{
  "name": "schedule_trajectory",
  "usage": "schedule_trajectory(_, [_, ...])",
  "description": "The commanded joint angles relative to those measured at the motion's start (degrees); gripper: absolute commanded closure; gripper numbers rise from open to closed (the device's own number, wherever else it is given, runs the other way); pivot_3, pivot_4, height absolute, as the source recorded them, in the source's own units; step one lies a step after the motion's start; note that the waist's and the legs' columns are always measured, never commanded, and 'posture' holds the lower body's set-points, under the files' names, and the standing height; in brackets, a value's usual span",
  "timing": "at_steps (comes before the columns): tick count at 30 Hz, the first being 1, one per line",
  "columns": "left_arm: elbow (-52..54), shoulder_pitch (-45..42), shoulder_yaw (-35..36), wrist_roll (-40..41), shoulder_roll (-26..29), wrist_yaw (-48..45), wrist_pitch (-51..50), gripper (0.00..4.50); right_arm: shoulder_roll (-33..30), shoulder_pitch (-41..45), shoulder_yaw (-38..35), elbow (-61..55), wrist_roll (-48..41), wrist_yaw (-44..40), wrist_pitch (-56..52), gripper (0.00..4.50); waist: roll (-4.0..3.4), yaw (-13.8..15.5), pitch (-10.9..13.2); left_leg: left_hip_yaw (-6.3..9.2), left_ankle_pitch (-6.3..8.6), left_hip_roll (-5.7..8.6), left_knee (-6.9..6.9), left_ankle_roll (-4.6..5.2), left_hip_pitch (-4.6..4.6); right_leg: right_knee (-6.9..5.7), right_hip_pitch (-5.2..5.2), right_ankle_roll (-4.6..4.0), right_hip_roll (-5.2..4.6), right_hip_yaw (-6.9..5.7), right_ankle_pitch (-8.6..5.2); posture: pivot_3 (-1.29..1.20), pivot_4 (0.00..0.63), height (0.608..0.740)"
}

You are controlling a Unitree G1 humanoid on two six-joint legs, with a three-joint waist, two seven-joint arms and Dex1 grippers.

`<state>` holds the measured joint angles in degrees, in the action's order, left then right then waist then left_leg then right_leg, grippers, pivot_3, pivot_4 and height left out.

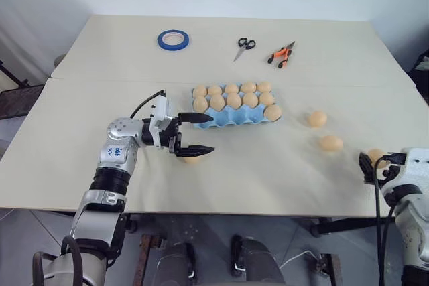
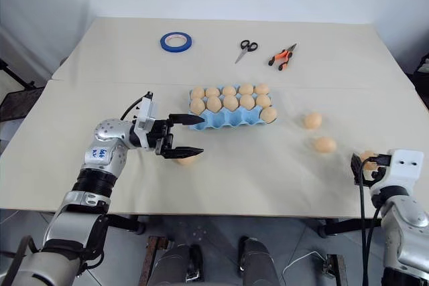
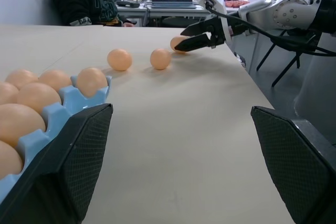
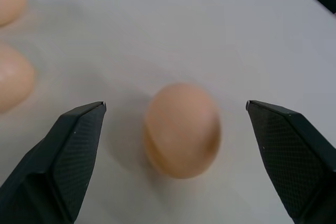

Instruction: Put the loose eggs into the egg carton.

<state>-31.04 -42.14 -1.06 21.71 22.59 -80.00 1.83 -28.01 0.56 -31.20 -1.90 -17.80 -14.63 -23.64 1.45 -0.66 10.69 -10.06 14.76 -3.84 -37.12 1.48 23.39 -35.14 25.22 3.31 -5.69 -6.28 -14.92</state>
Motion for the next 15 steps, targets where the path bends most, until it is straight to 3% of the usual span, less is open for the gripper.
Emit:
schedule_trajectory(1, [3.1,0.3,0.7,0.4,0.5,0.6,-0.1,0.02,-0.8,1.6,0.0,2.3,0.7,0.2,2.2,0.0,0.0,-0.1,0.0,0.0,0.0,0.01,0.0,0.0,0.0,-0.01,0.01,0.01,0.0,-0.01,0.0,0.0,0.15,0.74])
schedule_trajectory(4, [3.9,0.7,0.8,0.4,0.6,1.1,-0.4,0.0,-1.3,2.9,0.4,4.9,1.3,0.5,3.1,0.18,-0.01,-0.2,0.0,-0.01,0.0,0.01,-0.01,0.0,-0.01,-0.05,0.0,0.01,0.0,-0.01,0.0,0.0,0.15,0.74])
schedule_trajectory(6, [4.2,0.9,0.8,0.4,0.7,1.4,-0.5,0.0,-1.6,3.4,0.5,6.0,1.7,0.5,3.6,0.61,-0.01,-0.4,0.0,-0.01,0.0,0.0,-0.02,-0.01,-0.02,-0.09,0.0,0.01,0.0,0.0,0.0,0.0,0.15,0.74])
schedule_trajectory(12, [5.0,1.4,0.9,0.5,1.0,2.2,-0.6,0.0,-2.3,4.1,0.4,7.7,1.7,0.0,4.8,2.64,-0.01,-0.9,0.0,-0.01,-0.01,0.01,-0.05,-0.01,-0.03,-0.15,0.0,0.01,-0.01,0.01,0.0,0.0,0.15,0.74])
schedule_trajectory(15, [5.5,1.8,1.1,0.6,1.2,2.6,-0.8,0.0,-2.7,3.9,-0.1,5.8,0.9,-0.1,4.9,2.94,-0.01,-0.9,0.0,-0.01,-0.02,0.01,-0.05,-0.01,-0.05,-0.18,0.0,0.01,-0.02,0.05,0.0,0.0,0.15,0.74])
